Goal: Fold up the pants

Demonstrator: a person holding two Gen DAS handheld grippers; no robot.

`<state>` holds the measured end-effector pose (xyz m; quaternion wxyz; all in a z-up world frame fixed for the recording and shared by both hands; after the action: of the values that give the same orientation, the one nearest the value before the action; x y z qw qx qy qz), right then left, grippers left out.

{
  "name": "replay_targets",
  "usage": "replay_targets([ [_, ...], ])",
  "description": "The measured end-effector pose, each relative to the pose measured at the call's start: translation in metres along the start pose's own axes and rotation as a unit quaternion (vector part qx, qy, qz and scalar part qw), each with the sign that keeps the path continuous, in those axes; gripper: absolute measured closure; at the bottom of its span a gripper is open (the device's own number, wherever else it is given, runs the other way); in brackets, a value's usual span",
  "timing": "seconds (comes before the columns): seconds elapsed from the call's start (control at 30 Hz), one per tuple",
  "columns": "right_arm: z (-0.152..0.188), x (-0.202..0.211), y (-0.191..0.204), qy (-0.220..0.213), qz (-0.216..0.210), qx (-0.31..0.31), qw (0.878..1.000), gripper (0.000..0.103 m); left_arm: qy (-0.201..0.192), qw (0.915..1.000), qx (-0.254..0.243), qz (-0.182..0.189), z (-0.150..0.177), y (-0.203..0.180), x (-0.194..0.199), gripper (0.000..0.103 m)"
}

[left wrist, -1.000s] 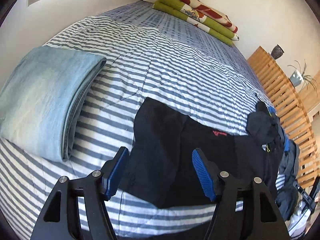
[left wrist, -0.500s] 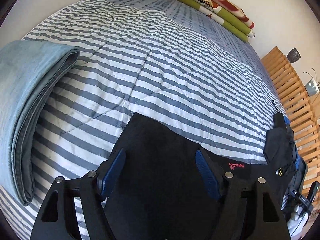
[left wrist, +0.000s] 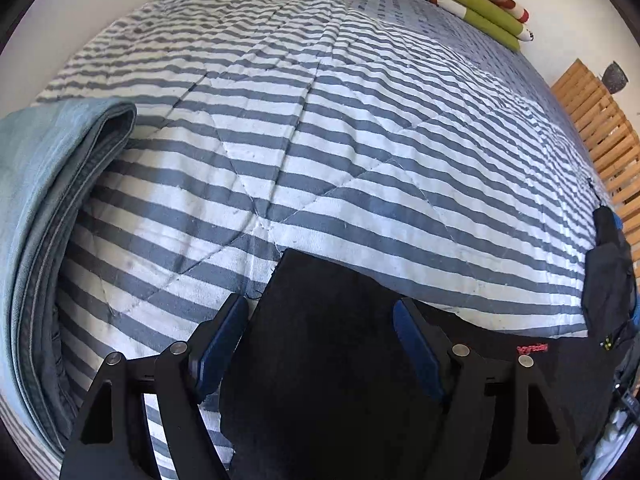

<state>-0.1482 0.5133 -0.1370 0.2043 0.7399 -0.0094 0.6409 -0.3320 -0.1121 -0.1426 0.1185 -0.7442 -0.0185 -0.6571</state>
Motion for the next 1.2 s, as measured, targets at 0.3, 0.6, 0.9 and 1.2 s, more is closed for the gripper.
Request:
replay_targets([
  [0.3,-0.001,0.002,0.011,-0.020,0.033,0.015,0.999,0.067,-0.042,0.9986,-0.033,-0.003,0.003,-0.013,0.024,0.099],
  [0.6,0.032,0.082,0.029,-0.140,0.028,0.039,0.989,0.072,-0.159,0.9812,-0.032,0.104,0.049,0.025,0.175,0.099],
  [0.9,0.102,0.160,0.058,-0.225,0.006,0.091,0.970,0.072,-0.192,0.9727,-0.053,0.119,0.170,0.069,0.237,0.099],
  [1.2,0.212,0.161,0.054,-0.242,0.036,0.135,0.960,0.072,-0.158,0.9815,-0.046,0.099,0.322,0.119,0.182,0.099],
])
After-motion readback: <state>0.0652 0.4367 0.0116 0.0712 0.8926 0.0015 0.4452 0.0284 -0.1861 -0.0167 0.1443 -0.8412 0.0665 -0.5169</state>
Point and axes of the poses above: each gripper's, at about its wrist camera, not at the fingertips, and x roughly against the way its jaws point, y to its left, z to its underside, the point moved 5 cm from there along -x, roughly the way its jaws point, and after that the axes turned 15 degrees about y, right-handed, at the moved point
